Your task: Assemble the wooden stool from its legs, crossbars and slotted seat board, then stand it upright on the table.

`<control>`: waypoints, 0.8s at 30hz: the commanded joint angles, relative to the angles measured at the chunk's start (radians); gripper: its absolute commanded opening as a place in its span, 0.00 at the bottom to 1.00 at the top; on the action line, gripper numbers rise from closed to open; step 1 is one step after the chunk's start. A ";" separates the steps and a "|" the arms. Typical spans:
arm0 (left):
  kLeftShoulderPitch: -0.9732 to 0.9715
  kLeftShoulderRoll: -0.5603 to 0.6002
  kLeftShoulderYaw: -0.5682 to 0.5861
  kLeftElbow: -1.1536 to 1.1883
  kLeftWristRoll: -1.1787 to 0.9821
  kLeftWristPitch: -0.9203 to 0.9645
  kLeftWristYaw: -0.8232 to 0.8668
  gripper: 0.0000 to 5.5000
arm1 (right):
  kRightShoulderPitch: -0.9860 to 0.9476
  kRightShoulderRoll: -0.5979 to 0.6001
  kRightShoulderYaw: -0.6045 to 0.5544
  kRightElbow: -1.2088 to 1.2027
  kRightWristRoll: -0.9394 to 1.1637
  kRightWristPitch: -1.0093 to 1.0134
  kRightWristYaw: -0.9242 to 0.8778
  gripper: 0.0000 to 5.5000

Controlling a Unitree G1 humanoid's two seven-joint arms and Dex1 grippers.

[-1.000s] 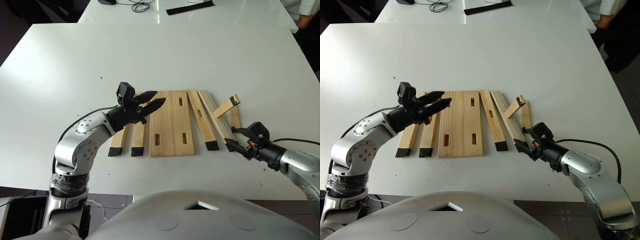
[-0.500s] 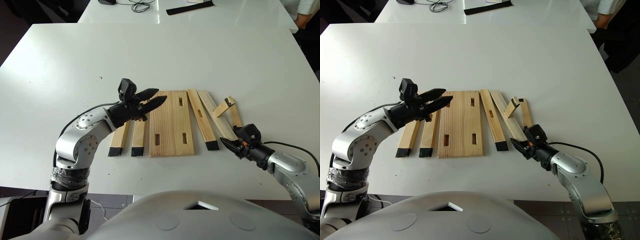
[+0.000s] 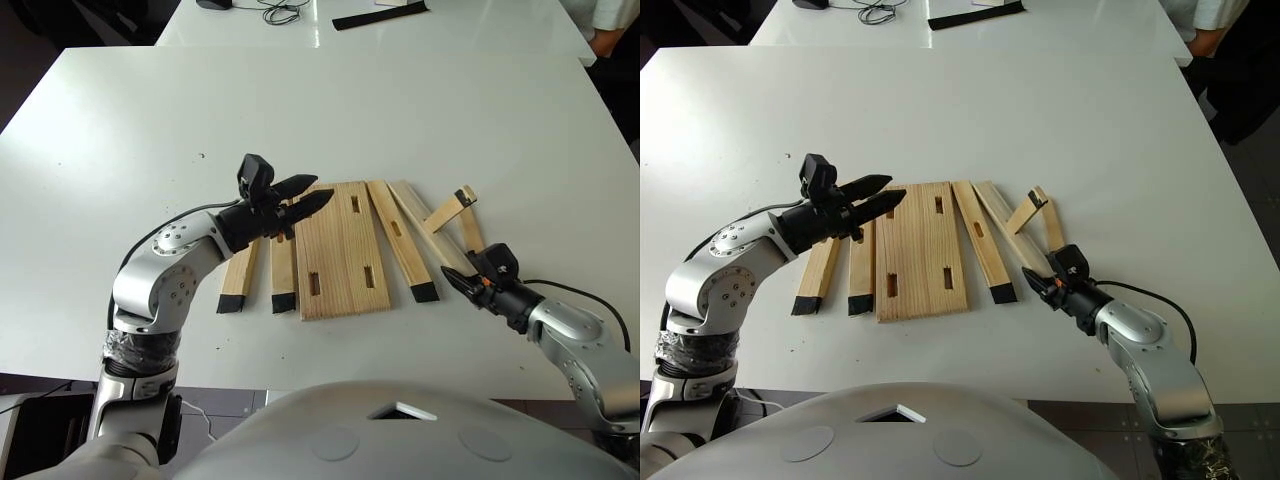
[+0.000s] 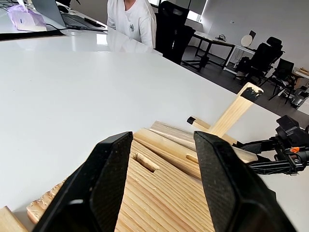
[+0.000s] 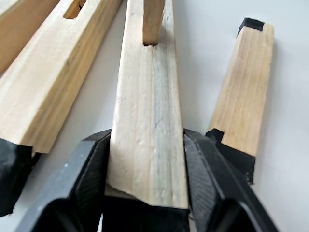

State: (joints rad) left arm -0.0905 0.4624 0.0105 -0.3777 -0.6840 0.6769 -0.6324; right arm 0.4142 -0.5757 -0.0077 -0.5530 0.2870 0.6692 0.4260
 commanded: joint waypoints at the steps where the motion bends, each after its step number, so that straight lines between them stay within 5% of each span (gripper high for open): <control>1: -0.011 0.001 0.005 0.016 0.010 -0.003 -0.002 0.43 | -0.049 0.015 -0.032 -0.019 0.019 0.013 -0.002 0.38; 8: -0.058 0.009 0.055 0.046 -0.018 0.002 -0.003 0.43 | -0.250 0.035 -0.148 -0.062 0.117 0.066 -0.012 0.38; 12: -0.105 0.003 0.130 0.025 -0.162 0.067 -0.026 0.43 | -0.355 0.023 -0.273 -0.149 0.421 0.097 0.112 0.38; 18: -0.175 0.013 0.214 -0.054 -0.531 0.184 -0.051 0.49 | -0.410 -0.153 -0.455 -0.117 0.909 0.203 0.328 0.38; 24: -0.251 0.045 0.207 -0.044 -0.698 0.246 -0.020 0.60 | -0.485 -0.271 -0.451 -0.038 1.036 0.235 0.413 0.38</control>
State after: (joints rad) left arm -0.3209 0.4864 0.2298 -0.4252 -1.3399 0.8918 -0.6532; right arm -0.0333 -0.8033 -0.4693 -0.6075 1.2872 0.8885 0.8045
